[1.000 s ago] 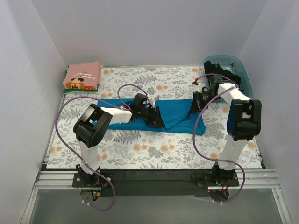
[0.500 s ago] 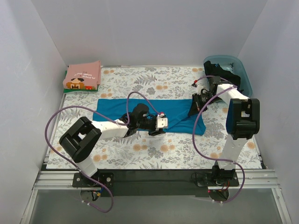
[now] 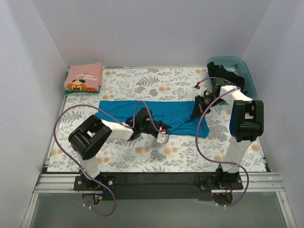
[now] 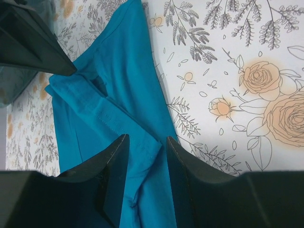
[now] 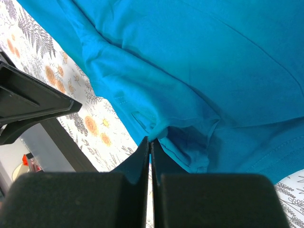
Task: Fold and stack the t-shirts
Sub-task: Fold the tshirt
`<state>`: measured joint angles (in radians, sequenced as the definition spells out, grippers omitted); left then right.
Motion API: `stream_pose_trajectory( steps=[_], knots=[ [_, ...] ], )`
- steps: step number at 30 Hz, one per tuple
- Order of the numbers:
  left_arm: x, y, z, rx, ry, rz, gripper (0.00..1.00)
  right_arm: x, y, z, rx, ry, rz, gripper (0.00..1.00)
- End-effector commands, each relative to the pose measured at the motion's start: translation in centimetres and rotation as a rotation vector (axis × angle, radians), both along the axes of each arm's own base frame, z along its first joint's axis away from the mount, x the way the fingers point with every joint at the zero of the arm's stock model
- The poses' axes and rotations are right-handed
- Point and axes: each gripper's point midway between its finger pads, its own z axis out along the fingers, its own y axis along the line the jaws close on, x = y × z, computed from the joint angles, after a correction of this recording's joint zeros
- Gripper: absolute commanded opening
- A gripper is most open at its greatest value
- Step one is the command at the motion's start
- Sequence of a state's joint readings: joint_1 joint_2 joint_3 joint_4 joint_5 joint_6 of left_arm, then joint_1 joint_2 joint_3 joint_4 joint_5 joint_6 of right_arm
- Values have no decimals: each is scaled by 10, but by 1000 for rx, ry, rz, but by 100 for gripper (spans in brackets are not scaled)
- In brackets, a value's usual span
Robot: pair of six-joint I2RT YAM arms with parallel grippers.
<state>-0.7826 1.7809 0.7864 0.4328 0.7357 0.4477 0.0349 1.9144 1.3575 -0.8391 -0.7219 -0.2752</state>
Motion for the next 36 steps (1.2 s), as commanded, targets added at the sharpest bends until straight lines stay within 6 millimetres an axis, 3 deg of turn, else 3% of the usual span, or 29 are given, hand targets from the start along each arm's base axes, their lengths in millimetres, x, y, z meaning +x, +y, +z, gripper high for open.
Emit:
stream_pose_trajectory(
  steps=[1,18,27,36],
  knots=[
    [-1,-5,3,-27,-95,-58,36,-6,6,1,35,27,9,1],
    [13,-9,-22,11,-142,-42,28,-5,7,-1,39,39,8,1],
    [17,-12,-11,-19,-145,-27,25,-6,8,-2,42,41,9,1],
    [31,-12,-24,11,-144,0,20,-8,8,-3,45,51,9,1]
  ],
)
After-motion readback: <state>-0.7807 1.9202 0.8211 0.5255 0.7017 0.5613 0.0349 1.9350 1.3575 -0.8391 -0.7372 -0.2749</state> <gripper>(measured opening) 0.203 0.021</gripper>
